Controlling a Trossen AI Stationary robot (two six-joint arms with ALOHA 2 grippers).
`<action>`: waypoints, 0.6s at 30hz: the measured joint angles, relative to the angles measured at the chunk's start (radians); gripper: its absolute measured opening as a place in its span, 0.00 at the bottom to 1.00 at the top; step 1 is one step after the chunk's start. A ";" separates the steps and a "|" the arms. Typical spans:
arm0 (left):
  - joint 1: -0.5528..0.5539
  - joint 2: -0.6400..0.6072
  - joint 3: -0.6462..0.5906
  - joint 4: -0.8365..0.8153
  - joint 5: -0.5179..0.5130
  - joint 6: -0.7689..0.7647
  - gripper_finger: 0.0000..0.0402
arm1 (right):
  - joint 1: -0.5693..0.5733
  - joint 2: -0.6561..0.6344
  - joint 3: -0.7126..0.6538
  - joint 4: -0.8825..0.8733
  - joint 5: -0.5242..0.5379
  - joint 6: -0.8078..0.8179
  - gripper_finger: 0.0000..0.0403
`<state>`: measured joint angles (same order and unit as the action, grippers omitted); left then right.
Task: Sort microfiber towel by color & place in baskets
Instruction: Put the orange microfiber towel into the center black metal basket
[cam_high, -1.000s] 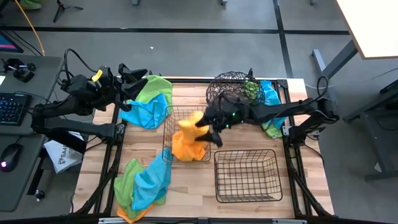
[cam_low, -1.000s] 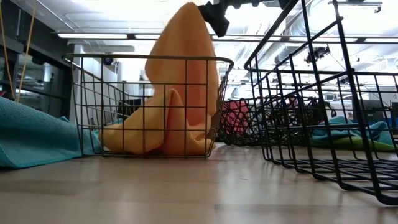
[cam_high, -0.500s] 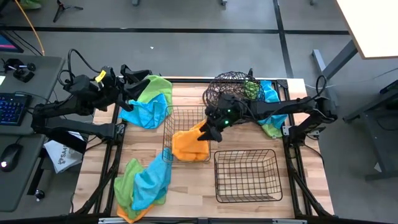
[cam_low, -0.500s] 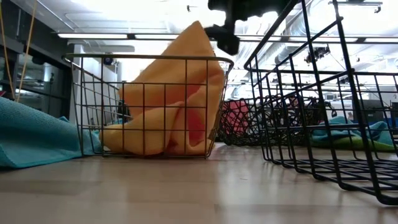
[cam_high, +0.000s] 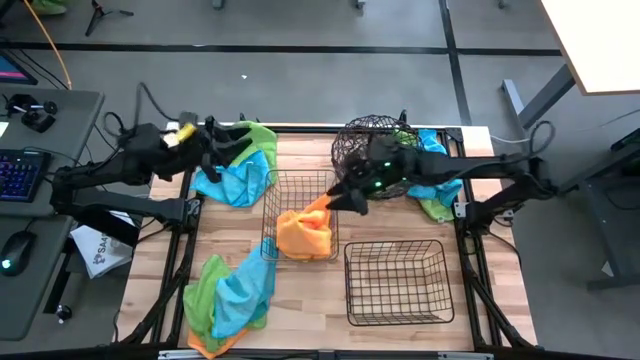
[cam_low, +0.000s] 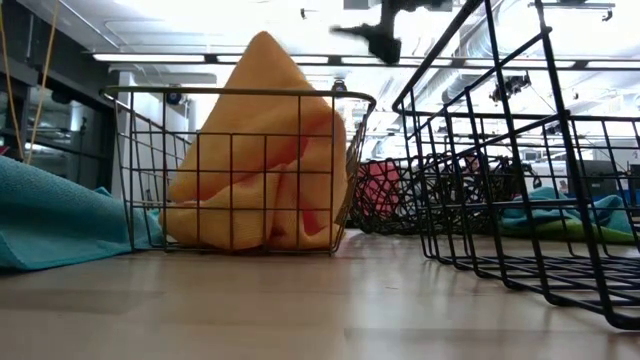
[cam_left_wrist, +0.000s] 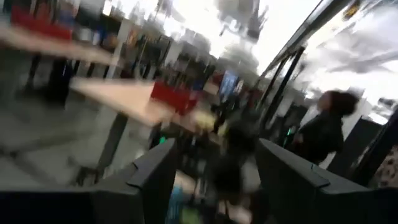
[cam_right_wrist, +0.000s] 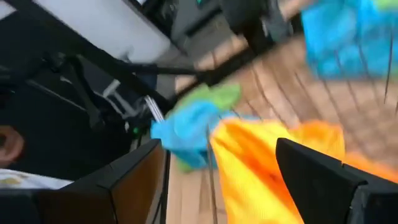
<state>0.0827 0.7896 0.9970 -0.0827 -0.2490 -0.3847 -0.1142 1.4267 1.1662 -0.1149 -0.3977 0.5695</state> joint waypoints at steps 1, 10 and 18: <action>0.000 0.013 0.001 -0.054 0.016 -0.036 0.51 | -0.003 -0.025 0.001 -0.004 0.019 -0.018 0.77; -0.231 0.269 0.005 -0.286 0.519 -0.362 0.51 | -0.027 -0.237 0.000 -0.185 0.269 -0.054 0.77; -0.640 0.372 0.005 -0.346 0.417 -0.688 0.51 | -0.008 -0.349 -0.001 -0.387 0.321 -0.069 0.77</action>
<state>-0.5575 1.1614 1.0016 -0.4287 0.1675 -1.0729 -0.1221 1.0774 1.1656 -0.5018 -0.0771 0.5003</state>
